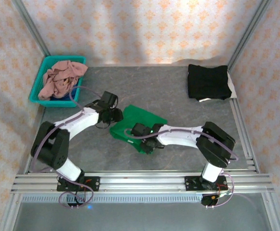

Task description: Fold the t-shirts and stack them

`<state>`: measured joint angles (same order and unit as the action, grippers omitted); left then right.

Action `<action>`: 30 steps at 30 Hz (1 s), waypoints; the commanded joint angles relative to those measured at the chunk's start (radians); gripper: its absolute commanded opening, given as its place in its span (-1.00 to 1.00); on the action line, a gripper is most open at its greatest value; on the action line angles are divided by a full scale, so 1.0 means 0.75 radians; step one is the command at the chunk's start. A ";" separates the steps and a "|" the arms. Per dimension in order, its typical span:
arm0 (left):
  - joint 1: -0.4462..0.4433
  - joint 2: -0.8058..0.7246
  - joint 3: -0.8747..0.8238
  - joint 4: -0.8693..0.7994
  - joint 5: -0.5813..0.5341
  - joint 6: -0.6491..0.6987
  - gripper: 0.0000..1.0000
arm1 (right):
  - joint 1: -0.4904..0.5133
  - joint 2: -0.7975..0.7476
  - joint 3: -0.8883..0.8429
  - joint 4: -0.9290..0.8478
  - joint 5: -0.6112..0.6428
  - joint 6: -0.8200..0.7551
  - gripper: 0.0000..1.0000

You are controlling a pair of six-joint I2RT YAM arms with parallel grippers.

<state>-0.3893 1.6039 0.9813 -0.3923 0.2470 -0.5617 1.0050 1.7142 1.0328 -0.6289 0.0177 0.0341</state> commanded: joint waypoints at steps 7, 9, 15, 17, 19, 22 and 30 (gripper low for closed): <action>-0.177 0.140 0.033 0.005 0.087 0.065 -0.46 | -0.264 -0.029 0.102 -0.195 0.260 0.161 0.06; -0.226 0.149 0.024 0.001 0.110 0.046 -0.51 | -0.264 -0.126 0.097 -0.174 0.125 0.266 0.06; -0.275 0.119 0.114 -0.037 0.181 -0.015 -0.52 | -0.267 -0.412 -0.173 0.083 -0.018 1.133 0.15; -0.249 0.108 0.201 -0.065 0.190 -0.005 -0.50 | -0.266 -0.453 -0.343 0.297 -0.096 1.362 0.14; -0.213 0.124 0.309 -0.118 0.177 0.014 -0.47 | -0.265 -0.456 -0.438 0.421 -0.121 1.471 0.13; -0.146 0.212 0.477 -0.197 0.119 0.073 -0.36 | -0.266 -0.415 -0.488 0.543 -0.149 1.542 0.13; -0.058 0.632 0.847 -0.280 0.069 0.172 -0.33 | -0.233 -0.254 -0.408 0.553 0.014 1.539 0.10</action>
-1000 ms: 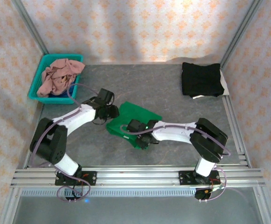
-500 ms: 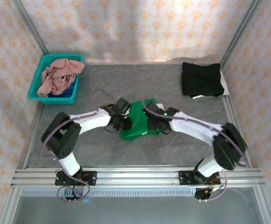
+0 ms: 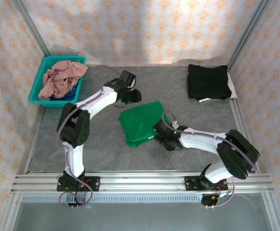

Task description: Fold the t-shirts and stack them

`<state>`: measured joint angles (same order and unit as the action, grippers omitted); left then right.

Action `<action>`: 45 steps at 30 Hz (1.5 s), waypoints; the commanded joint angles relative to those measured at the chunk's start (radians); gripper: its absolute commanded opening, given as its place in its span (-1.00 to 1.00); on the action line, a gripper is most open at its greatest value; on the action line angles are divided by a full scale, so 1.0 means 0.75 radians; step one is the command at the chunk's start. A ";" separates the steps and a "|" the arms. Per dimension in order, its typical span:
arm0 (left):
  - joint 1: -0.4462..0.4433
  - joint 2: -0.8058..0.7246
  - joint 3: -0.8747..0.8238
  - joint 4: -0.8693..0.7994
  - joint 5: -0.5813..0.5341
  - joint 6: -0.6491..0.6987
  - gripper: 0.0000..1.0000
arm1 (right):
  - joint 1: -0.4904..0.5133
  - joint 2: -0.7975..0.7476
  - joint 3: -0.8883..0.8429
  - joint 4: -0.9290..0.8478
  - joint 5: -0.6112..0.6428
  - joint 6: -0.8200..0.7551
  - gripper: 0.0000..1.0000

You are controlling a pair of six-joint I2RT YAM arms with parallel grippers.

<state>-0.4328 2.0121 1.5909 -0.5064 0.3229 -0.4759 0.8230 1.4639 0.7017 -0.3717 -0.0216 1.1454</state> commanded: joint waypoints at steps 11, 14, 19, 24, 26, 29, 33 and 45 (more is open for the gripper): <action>-0.026 -0.045 -0.309 -0.036 0.003 -0.004 -0.36 | -0.195 0.236 0.314 0.138 0.101 -0.427 0.01; -0.076 -0.114 -0.413 -0.013 -0.018 -0.055 -0.36 | -0.262 0.293 0.404 0.116 0.036 -0.551 0.01; -0.147 -0.212 -0.520 0.017 -0.047 -0.172 -0.36 | -0.346 0.348 0.508 0.054 -0.112 -0.678 0.01; -0.148 -0.207 -0.500 -0.027 -0.108 -0.169 -0.36 | -0.349 0.252 0.464 -0.056 -0.038 -0.721 0.13; -0.148 -0.184 -0.469 -0.061 -0.125 -0.153 -0.36 | -0.363 0.230 0.428 -0.053 -0.071 -0.780 0.17; -0.147 -0.151 -0.425 -0.106 -0.151 -0.126 -0.37 | -0.405 0.250 0.439 -0.084 -0.108 -0.870 0.23; -0.141 -0.149 -0.407 -0.134 -0.180 -0.111 -0.38 | -0.487 0.203 0.495 -0.155 -0.088 -0.935 0.30; -0.119 -0.074 -0.355 -0.182 -0.196 -0.090 -0.38 | -0.495 0.434 0.597 -0.189 -0.179 -1.134 0.50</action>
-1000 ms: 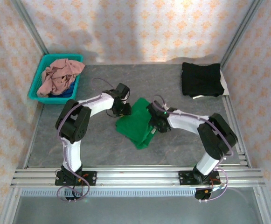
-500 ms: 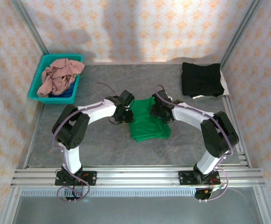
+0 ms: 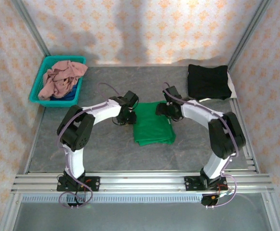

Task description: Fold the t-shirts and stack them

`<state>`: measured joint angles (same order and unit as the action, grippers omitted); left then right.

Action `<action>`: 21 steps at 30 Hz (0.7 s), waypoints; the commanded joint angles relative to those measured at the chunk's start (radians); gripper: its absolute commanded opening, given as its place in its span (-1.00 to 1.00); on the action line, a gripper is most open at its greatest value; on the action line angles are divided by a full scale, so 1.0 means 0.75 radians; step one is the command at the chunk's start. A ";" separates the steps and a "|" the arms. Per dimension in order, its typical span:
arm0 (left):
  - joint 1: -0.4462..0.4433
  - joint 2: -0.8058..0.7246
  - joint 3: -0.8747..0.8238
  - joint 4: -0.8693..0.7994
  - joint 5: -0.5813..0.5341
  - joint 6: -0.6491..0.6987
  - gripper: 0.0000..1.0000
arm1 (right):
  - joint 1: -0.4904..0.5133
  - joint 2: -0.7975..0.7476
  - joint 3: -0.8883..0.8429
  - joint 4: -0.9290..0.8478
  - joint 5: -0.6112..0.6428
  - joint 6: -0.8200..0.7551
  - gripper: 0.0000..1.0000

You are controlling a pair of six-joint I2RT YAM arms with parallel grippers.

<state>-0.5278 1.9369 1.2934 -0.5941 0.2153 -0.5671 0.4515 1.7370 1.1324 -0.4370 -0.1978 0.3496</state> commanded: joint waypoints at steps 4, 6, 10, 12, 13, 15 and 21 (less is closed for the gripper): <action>0.008 0.042 0.059 -0.079 -0.051 0.032 -0.38 | -0.001 0.127 0.071 -0.158 0.143 -0.083 0.48; 0.007 0.044 0.059 -0.081 -0.050 0.032 -0.38 | -0.001 0.138 0.072 -0.162 0.143 -0.085 0.48; 0.008 0.048 0.067 -0.095 -0.064 0.032 -0.38 | 0.000 0.172 0.055 -0.132 0.042 -0.081 0.41; 0.008 0.053 0.075 -0.101 -0.063 0.033 -0.39 | 0.004 0.199 0.055 -0.131 -0.019 -0.068 0.29; 0.008 0.055 0.077 -0.103 -0.064 0.032 -0.39 | 0.012 0.208 0.054 -0.137 -0.024 -0.056 0.21; 0.008 0.060 0.083 -0.103 -0.066 0.032 -0.39 | 0.025 0.217 0.046 -0.140 -0.022 -0.033 -0.02; 0.010 0.077 0.112 -0.123 -0.060 0.036 -0.40 | 0.053 0.206 0.047 -0.176 0.053 -0.011 -0.46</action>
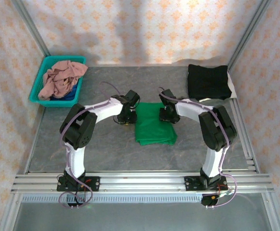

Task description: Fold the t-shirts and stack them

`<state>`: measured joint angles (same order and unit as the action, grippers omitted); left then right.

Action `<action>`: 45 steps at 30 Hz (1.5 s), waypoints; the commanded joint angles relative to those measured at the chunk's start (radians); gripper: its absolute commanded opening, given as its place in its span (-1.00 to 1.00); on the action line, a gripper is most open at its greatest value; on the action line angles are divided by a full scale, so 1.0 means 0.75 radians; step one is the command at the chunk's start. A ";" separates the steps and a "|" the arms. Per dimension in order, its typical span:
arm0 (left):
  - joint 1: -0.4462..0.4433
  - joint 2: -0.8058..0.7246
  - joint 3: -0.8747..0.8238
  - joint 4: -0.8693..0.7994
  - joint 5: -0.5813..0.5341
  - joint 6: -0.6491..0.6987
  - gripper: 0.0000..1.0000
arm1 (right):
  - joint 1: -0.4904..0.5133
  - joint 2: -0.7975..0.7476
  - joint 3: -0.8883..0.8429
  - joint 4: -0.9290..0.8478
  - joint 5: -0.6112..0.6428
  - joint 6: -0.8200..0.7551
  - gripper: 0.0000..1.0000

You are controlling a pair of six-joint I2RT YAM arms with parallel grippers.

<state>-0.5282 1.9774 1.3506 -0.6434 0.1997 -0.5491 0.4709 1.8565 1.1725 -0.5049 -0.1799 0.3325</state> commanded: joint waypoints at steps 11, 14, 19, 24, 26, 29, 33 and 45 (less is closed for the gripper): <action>0.133 -0.121 -0.032 -0.081 -0.045 0.077 -0.42 | -0.026 -0.051 0.270 -0.331 0.439 -0.258 -1.00; 0.200 -0.198 -0.065 -0.091 -0.058 0.095 -0.42 | -0.032 -0.077 0.386 -0.392 0.580 -0.370 -1.00; 0.289 -0.281 -0.071 -0.123 -0.079 0.132 -0.42 | -0.075 -0.046 0.647 -0.501 0.803 -0.500 -1.00; 0.331 -0.311 -0.060 -0.142 -0.082 0.157 -0.42 | -0.187 0.055 0.974 -0.543 0.919 -0.647 -1.00; 0.338 -0.317 -0.065 -0.141 -0.087 0.161 -0.42 | -0.257 0.109 1.093 -0.552 0.912 -0.685 -1.00; 0.348 -0.326 -0.082 -0.131 -0.084 0.158 -0.42 | -0.363 0.190 1.231 -0.511 0.845 -0.730 -1.00; 0.350 -0.326 -0.093 -0.124 -0.078 0.153 -0.42 | -0.493 0.306 1.340 -0.438 0.689 -0.763 -1.00; 0.350 -0.329 -0.107 -0.136 -0.078 0.143 -0.42 | -0.762 0.545 1.406 -0.294 0.388 -0.773 -1.00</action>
<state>-0.2737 1.7584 1.2800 -0.7113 0.1665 -0.4461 -0.0845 2.2459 2.1670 -0.7666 0.1608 -0.2260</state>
